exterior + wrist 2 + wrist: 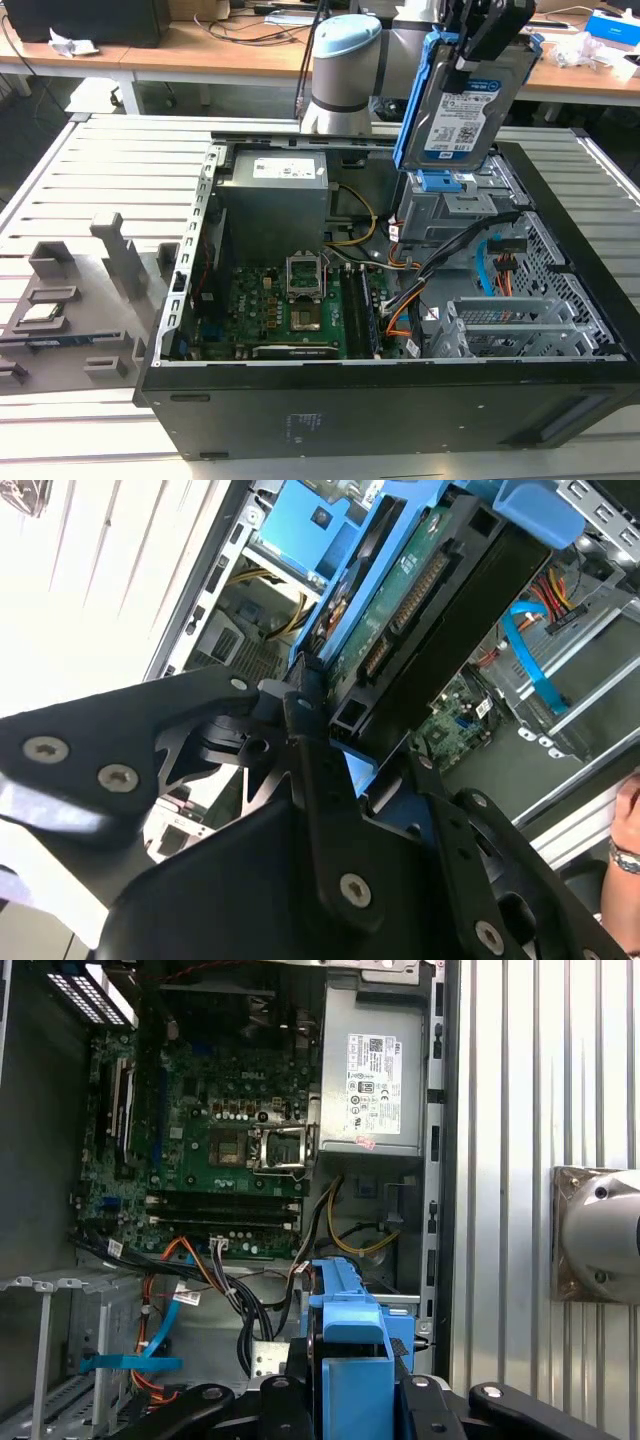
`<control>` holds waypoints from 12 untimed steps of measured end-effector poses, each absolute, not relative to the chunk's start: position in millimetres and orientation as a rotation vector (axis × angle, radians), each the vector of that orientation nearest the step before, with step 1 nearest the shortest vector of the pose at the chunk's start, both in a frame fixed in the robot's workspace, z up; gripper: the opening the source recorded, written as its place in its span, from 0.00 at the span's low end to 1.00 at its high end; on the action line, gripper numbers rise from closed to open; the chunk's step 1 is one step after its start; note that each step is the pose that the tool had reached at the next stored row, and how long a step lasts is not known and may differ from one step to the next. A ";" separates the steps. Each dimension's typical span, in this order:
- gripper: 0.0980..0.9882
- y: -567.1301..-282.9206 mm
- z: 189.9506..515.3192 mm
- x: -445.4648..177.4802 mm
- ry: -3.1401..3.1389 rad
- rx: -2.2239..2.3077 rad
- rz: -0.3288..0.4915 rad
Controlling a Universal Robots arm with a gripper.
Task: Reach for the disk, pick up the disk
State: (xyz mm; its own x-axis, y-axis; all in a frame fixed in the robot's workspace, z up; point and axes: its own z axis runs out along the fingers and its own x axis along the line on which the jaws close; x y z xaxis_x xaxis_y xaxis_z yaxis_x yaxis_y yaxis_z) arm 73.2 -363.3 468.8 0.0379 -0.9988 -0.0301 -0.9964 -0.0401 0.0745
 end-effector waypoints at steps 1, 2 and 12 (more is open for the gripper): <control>0.30 -363.4 468.8 73.2 -2.153 2.239 -0.114; 0.30 -363.4 468.8 73.2 -2.154 2.239 -0.114; 0.30 -378.1 468.9 73.2 -2.154 2.239 -0.114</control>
